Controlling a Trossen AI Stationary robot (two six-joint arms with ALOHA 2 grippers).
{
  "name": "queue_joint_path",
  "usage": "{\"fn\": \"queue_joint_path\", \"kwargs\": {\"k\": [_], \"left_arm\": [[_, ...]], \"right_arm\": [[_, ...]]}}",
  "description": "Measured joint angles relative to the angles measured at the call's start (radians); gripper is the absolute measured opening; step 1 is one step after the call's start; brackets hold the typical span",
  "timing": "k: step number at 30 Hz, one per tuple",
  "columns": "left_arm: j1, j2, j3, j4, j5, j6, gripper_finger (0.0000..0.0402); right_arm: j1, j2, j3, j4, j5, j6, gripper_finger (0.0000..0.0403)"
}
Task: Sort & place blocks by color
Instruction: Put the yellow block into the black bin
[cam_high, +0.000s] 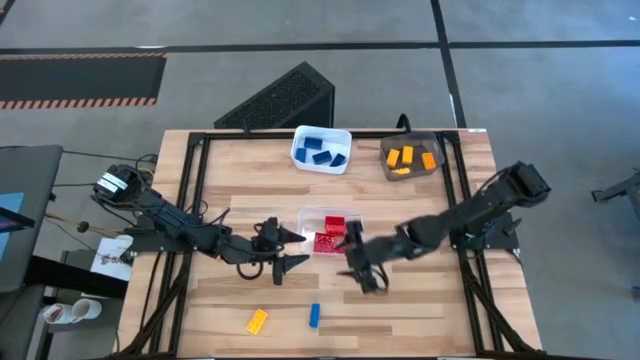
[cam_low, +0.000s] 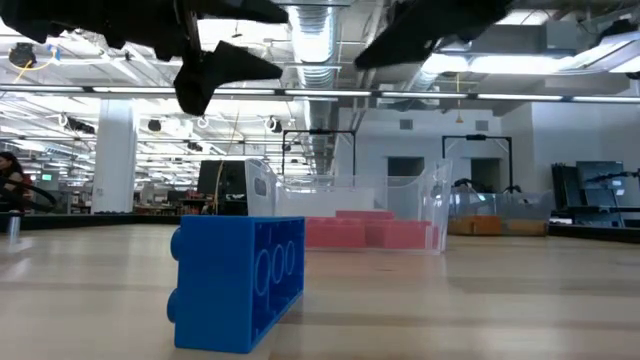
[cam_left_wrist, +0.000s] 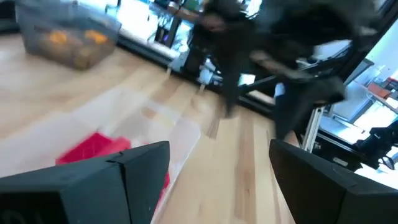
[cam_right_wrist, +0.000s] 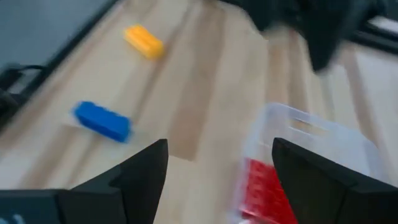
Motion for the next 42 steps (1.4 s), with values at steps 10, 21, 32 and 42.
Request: {"fn": "queue_joint_path", "kwargs": {"k": [10,21,32,42], "left_arm": [[-0.157,0.000,0.155,-0.286,0.135,0.002,0.0263],[-0.332,0.016,0.342,-0.949,0.151,-0.567,0.0263],[-0.481,0.109,0.332,-0.938,0.132,-0.930,0.0263],[-0.436,0.356,0.605,-1.297,0.356,-1.030,0.0263]], "right_arm": [[0.240,0.009,0.000,0.029,0.296,0.081,0.0306],[0.328,0.009,0.000,0.034,0.462,0.116,0.0306],[0.328,0.009,0.000,0.033,0.462,0.128,0.0306],[0.308,0.009,0.000,0.033,0.462,0.125,0.0306]]}}
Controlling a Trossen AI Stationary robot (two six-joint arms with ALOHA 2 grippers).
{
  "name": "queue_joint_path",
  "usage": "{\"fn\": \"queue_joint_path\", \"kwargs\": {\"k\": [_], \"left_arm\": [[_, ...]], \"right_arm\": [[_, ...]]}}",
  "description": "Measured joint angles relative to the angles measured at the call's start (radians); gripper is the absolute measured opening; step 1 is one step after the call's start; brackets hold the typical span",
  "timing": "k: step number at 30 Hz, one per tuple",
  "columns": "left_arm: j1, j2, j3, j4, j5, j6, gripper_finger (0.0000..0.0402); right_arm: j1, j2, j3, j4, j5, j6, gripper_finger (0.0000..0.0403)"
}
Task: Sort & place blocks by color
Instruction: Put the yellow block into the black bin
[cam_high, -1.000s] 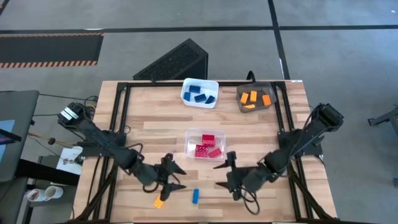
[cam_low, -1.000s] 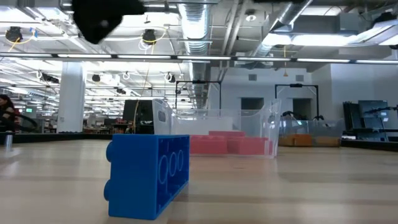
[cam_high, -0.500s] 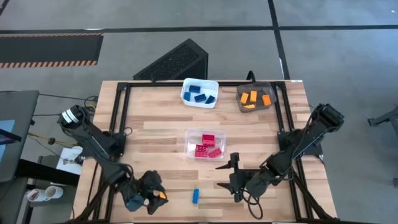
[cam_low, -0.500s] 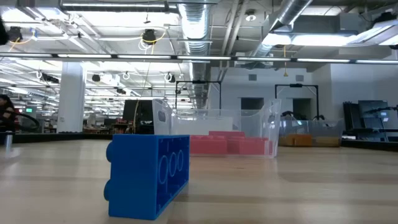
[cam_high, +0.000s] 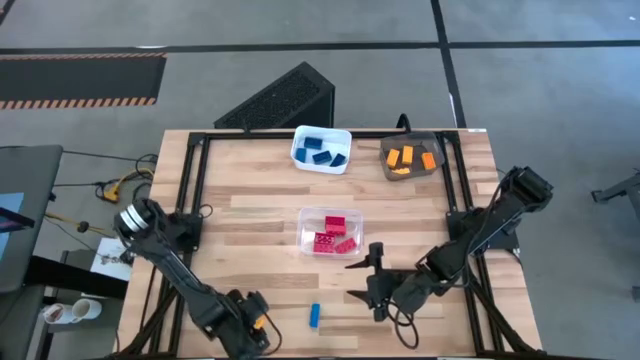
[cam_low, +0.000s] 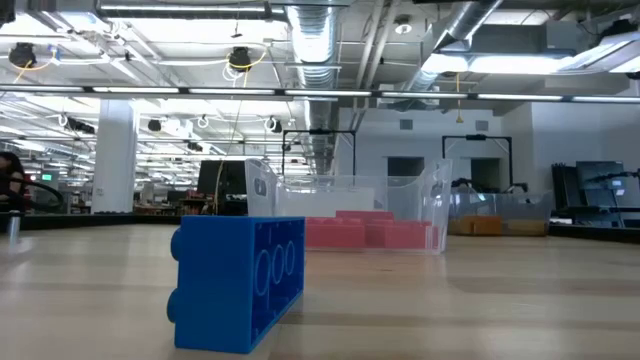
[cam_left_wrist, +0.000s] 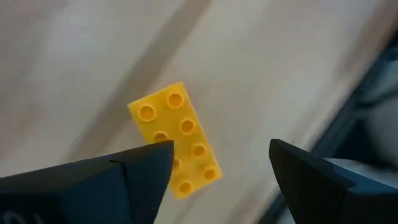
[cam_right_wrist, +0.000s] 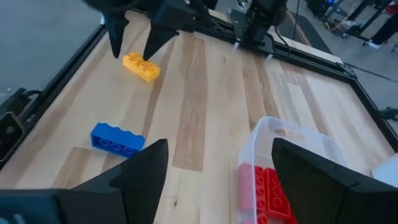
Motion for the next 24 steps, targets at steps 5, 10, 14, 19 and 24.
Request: {"fn": "queue_joint_path", "kwargs": {"k": [5,10,14,19,24], "left_arm": [[0.007,0.080,0.167,-0.231,-0.004,0.036,0.0263],[0.011,0.085,0.204,-0.256,-0.005,0.048,0.0263],[0.012,0.085,0.199,-0.321,0.000,0.029,0.0263],[0.008,0.085,0.141,-0.275,0.048,0.012,0.0263],[0.008,0.084,0.060,-0.193,0.055,-0.024,0.0263]], "right_arm": [[-0.011,0.000,0.000,-0.003,-0.001,0.000,0.0306],[-0.013,0.000,0.000,-0.005,-0.002,0.000,0.0306],[-0.013,0.000,0.000,-0.015,-0.002,0.000,0.0306],[-0.013,0.000,0.000,-0.031,-0.003,-0.001,0.0306],[-0.023,0.000,0.000,-0.037,-0.004,-0.008,0.0306]]}}
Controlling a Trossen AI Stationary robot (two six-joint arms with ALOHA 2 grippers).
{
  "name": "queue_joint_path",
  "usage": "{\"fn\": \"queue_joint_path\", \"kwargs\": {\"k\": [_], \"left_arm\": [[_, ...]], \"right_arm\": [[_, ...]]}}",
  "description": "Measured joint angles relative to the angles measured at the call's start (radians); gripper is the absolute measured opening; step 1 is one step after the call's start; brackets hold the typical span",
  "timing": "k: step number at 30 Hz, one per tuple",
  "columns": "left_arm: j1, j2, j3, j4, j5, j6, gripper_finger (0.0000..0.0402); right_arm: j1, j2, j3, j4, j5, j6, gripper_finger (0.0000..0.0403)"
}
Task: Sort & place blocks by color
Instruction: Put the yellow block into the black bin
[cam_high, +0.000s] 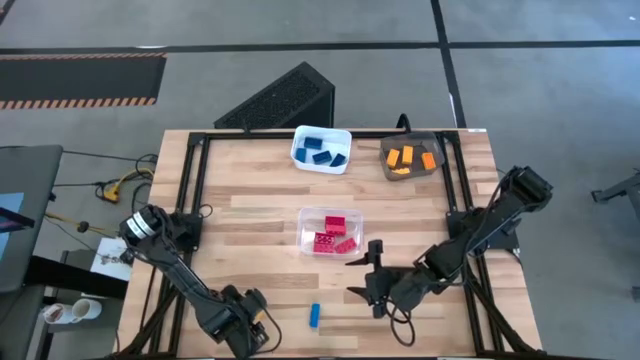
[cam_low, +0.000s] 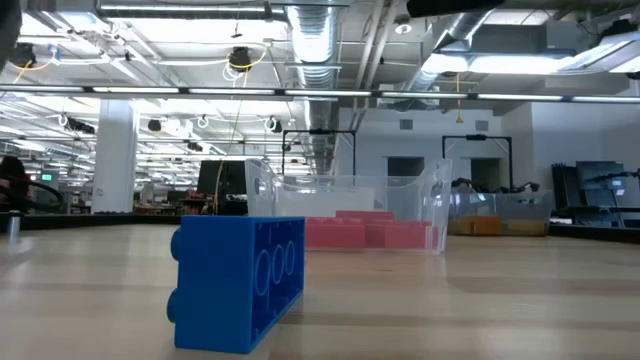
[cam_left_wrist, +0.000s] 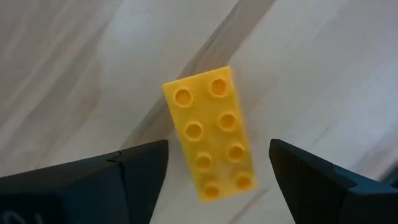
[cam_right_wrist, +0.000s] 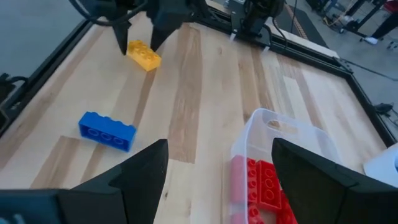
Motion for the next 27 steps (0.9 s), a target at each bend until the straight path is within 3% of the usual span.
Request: {"fn": "queue_joint_path", "kwargs": {"k": [7,13,15,18,23,27], "left_arm": [[0.003,-0.009,-0.100,0.091,0.009,0.005,0.0242],[0.023,-0.018,-0.104,0.057,0.016,0.159,0.0113],[0.043,-0.036,-0.106,0.052,0.011,0.226,0.0103],[0.076,-0.078,-0.118,0.033,-0.122,0.377,0.0103],[0.125,-0.182,-0.128,0.114,-0.252,0.583,0.0103],[0.180,-0.269,-0.214,0.281,-0.364,0.736,0.0103]], "right_arm": [[-0.027,0.000,0.000,-0.002,0.000,-0.021,0.0306],[-0.051,0.000,0.000,-0.004,0.001,-0.021,0.0306],[-0.060,0.000,0.000,-0.004,0.002,-0.021,0.0306],[-0.076,0.000,0.000,-0.004,0.002,-0.020,0.0306],[-0.119,0.000,0.000,-0.013,0.002,-0.019,0.0306],[-0.162,0.000,0.000,-0.025,0.003,-0.041,0.0306]]}}
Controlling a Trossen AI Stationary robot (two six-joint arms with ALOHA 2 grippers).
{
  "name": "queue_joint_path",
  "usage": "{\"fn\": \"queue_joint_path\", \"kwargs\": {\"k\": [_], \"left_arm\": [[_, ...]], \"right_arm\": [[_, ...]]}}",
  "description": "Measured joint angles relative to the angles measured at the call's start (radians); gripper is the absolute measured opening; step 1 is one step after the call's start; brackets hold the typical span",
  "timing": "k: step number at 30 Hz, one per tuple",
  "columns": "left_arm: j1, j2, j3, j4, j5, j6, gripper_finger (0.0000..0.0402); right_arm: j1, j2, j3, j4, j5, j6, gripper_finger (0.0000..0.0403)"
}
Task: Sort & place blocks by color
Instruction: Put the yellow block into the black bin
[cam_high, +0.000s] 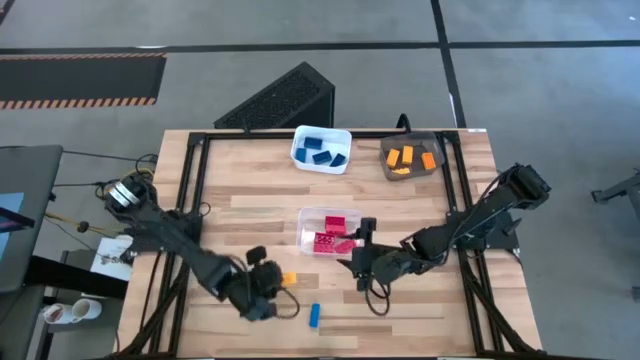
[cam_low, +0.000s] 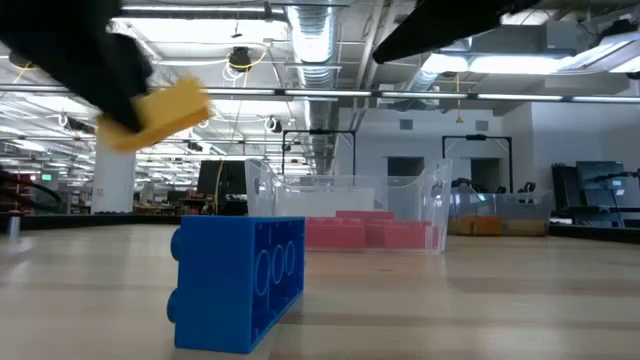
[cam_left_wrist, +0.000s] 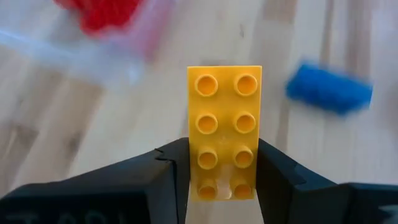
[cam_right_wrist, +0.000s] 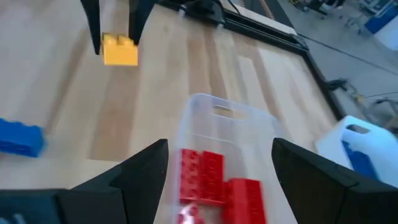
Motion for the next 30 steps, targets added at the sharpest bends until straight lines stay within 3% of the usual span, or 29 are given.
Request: {"fn": "queue_joint_path", "kwargs": {"k": [4,9,13,15,21,30], "left_arm": [[0.076,-0.104,-0.173,0.257,-0.002,0.061,0.0103],[0.185,-0.230,-0.401,0.762,0.044,0.292,0.0103],[0.285,-0.280,-0.529,1.156,0.076,0.527,0.0103],[0.337,-0.283,-0.566,1.278,0.085,0.611,0.0103],[0.448,-0.264,-0.563,1.417,0.180,0.725,0.0103],[0.522,-0.235,-0.563,1.493,0.187,0.775,0.0103]], "right_arm": [[-0.027,-0.007,0.000,0.009,0.001,-0.086,0.0301],[-0.081,-0.016,0.000,0.019,-0.019,-0.141,0.0287],[-0.152,-0.015,0.000,0.033,-0.130,-0.153,0.0273],[-0.193,-0.015,0.000,0.061,-0.216,-0.159,0.0267],[-0.318,-0.015,0.000,0.091,-0.447,-0.169,0.0242],[-0.446,-0.026,-0.001,0.115,-0.845,-0.187,0.0185]]}}
